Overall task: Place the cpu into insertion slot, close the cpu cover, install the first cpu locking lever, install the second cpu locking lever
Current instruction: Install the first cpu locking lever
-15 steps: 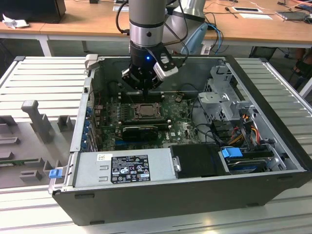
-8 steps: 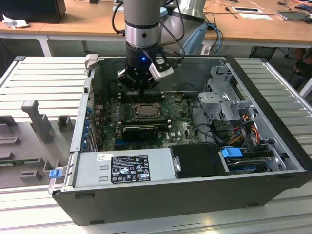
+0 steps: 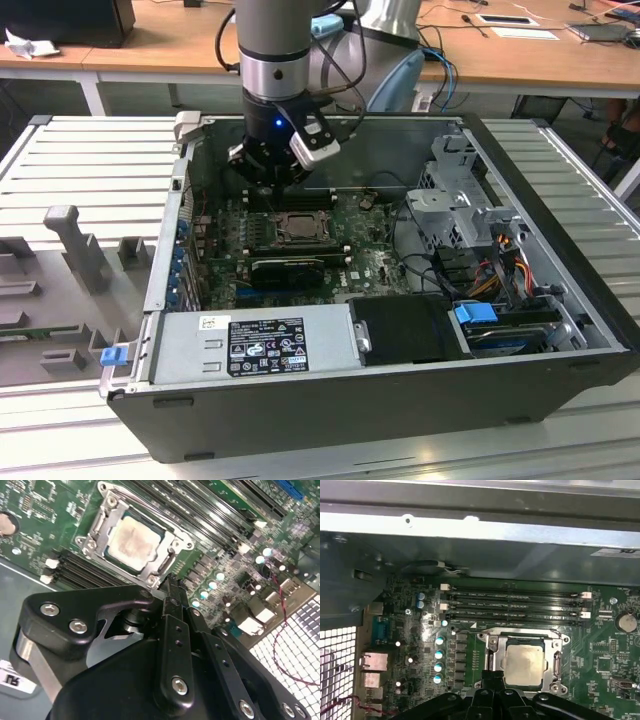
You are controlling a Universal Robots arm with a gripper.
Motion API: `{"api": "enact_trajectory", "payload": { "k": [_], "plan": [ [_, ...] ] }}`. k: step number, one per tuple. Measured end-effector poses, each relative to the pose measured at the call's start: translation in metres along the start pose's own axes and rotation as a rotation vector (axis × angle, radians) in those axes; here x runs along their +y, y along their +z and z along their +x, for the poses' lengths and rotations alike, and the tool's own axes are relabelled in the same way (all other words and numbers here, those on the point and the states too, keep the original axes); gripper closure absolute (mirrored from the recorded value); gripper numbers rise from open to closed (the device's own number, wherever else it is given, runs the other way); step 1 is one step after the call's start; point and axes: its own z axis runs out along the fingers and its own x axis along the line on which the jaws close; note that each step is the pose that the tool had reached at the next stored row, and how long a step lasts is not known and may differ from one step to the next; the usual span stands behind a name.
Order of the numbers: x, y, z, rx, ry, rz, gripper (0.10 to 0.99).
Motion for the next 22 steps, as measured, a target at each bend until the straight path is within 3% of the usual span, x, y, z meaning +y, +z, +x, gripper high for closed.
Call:
{"api": "enact_trajectory", "payload": {
  "k": [6, 17, 22],
  "plan": [
    [0.0025, 0.0017, 0.0169, -0.0002, 0.0, -0.003, 0.98],
    [0.0107, 0.004, 0.0303, -0.0005, 0.0, -0.009, 0.98],
    [0.0198, 0.0051, 0.0341, -0.0007, 0.0, -0.013, 0.98]
  ]
}}
